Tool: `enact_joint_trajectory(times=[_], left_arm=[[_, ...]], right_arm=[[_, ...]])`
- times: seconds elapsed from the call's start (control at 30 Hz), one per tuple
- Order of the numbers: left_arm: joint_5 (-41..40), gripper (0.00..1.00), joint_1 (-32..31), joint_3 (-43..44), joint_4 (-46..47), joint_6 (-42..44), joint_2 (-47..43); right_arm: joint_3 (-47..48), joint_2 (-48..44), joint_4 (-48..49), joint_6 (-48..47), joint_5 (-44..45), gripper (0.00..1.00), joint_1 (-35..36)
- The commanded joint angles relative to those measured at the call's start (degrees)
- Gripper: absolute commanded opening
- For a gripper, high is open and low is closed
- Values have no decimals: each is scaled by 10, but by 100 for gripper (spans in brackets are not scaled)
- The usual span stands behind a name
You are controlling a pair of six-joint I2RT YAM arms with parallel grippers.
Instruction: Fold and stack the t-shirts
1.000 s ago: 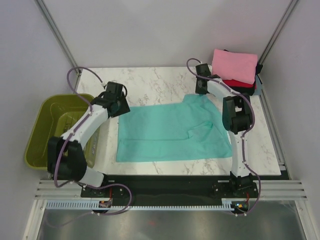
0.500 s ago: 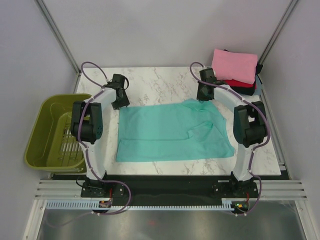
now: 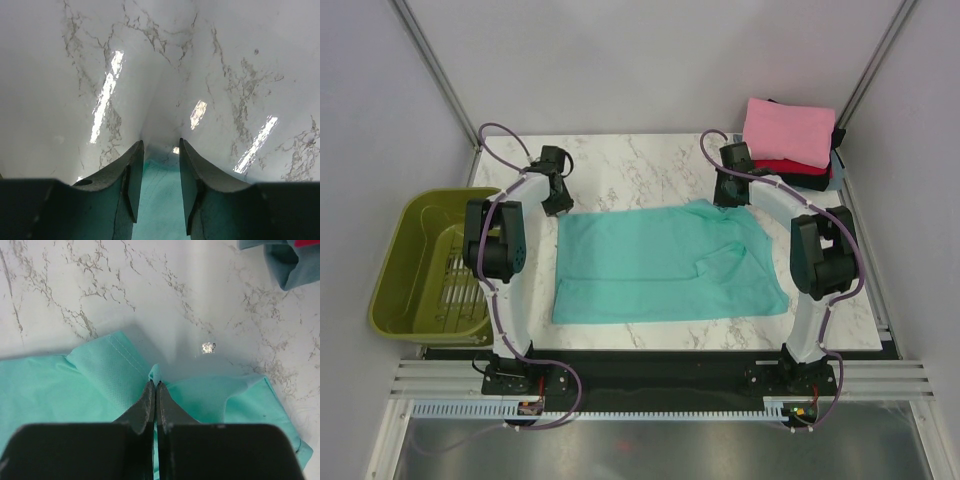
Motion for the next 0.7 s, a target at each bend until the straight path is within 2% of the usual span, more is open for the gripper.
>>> enact_joint_trajectory(times=[0.0,0.4,0.6,0.67], left_arm=[[13,41,0,-17,14,-20,1],[21,42,-13,-57,18,-59,-12],[17,40,-20,-73,19,-75,-26],[17,36,-22,-75,19,-76,-29]], right_arm=[[-1,-16,16,1,4,0,-1],[-2,-14,16,2,11,0,-1],[-5,-16,15,2,13,0,-1],[-5,-16,16,2,12,0,-1]])
